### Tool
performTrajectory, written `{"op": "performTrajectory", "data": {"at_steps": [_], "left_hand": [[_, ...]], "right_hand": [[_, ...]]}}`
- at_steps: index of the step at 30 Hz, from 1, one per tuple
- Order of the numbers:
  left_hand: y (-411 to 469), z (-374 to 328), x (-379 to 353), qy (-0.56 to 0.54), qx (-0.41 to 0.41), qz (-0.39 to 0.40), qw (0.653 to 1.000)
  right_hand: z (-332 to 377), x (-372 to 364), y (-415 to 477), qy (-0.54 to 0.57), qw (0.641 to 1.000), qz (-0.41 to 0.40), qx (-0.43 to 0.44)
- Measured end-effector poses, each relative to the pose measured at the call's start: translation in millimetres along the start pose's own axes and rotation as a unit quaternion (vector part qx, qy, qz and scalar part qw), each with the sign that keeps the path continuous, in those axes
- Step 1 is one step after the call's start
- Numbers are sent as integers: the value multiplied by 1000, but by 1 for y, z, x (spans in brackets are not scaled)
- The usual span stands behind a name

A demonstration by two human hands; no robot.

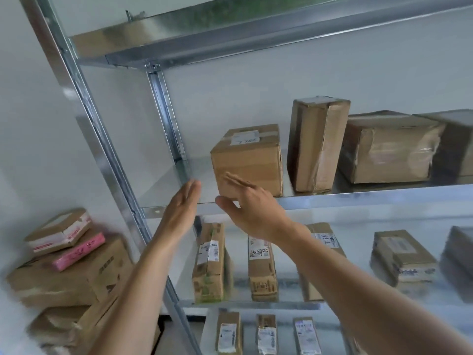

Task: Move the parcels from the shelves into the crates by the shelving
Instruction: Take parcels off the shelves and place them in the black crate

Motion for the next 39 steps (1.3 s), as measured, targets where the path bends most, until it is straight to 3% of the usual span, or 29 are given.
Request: {"op": "performTrajectory", "data": {"at_steps": [4, 13, 25, 29, 33, 39], "left_hand": [[14, -6, -5, -42, -25, 19, 999], [52, -2, -19, -164, -25, 18, 986], [82, 3, -63, -253, 77, 46, 963], [90, 5, -69, -261, 94, 40, 960], [97, 6, -72, -286, 89, 36, 953], [98, 17, -74, -333, 127, 29, 934]], "right_hand": [[-7, 29, -5, 21, 991, -128, -27], [-59, 49, -10, 179, 949, -215, -143], [-137, -3, 29, 426, 861, -94, -260], [-145, -14, 33, 494, 811, -86, -301], [-151, -26, 33, 522, 781, -72, -335], [-158, -36, 33, 508, 769, -73, -381]]}}
Point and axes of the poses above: each hand's wrist, its own y-axis towards the middle knuckle, its own x-axis out of the back of the hand, z = x × y, the point moved 10 cm from there along y, towards the middle knuckle, and after that the axes turned 14 degrees about -y, right-handed, at the moved point
